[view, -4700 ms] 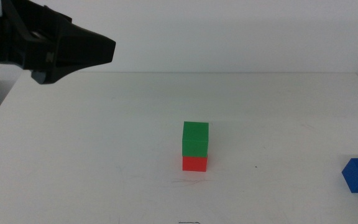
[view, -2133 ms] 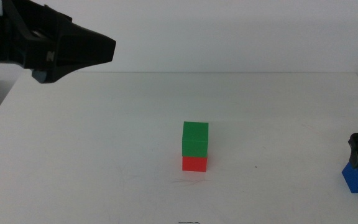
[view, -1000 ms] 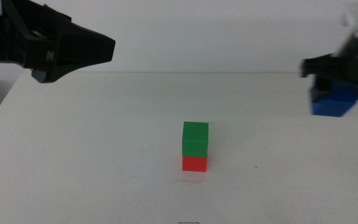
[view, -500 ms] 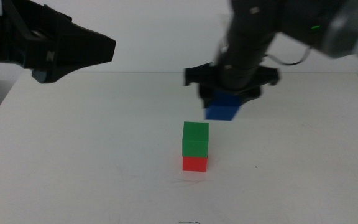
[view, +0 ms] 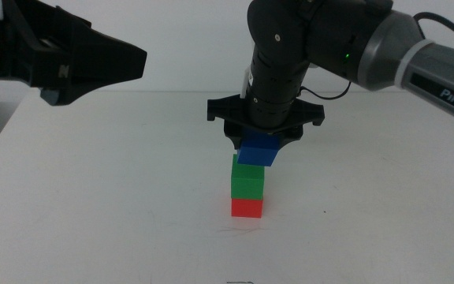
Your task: Stack red cubes first, then green, then blue cubes in a specific spot.
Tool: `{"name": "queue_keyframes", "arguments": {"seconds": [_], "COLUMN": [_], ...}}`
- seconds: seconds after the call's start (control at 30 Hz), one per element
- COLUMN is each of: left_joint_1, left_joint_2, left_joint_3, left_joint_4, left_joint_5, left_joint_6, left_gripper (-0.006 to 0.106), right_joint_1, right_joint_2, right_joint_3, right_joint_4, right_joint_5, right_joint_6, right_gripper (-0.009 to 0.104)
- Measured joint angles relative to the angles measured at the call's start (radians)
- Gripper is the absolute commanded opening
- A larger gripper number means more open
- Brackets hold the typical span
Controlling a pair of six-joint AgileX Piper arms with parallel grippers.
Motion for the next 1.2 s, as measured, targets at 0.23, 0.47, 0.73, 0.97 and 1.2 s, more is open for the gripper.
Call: {"name": "queue_keyframes", "arguments": {"seconds": [0.23, 0.47, 0.73, 0.97, 1.2], "left_joint_1": [0.000, 0.000, 0.000, 0.000, 0.000], "left_joint_2": [0.000, 0.000, 0.000, 0.000, 0.000], "left_joint_3": [0.000, 0.000, 0.000, 0.000, 0.000], "left_joint_4": [0.000, 0.000, 0.000, 0.000, 0.000], "left_joint_5": [0.000, 0.000, 0.000, 0.000, 0.000], "left_joint_6": [0.000, 0.000, 0.000, 0.000, 0.000], "left_gripper": [0.093, 0.093, 0.093, 0.093, 0.093], "right_joint_1": [0.005, 0.018, 0.020, 0.020, 0.026], "right_joint_2": [0.029, 0.034, 0.044, 0.057, 0.059], "right_joint_3": [-0.001, -0.001, -0.001, -0.008, -0.009], "right_joint_4": [-0.007, -0.014, -0.016, -0.022, -0.029], "right_joint_5": [-0.001, -0.002, -0.003, -0.003, -0.004], "right_joint_6": [0.032, 0.035, 0.045, 0.045, 0.041], "right_gripper": [0.005, 0.005, 0.005, 0.006, 0.023]}}
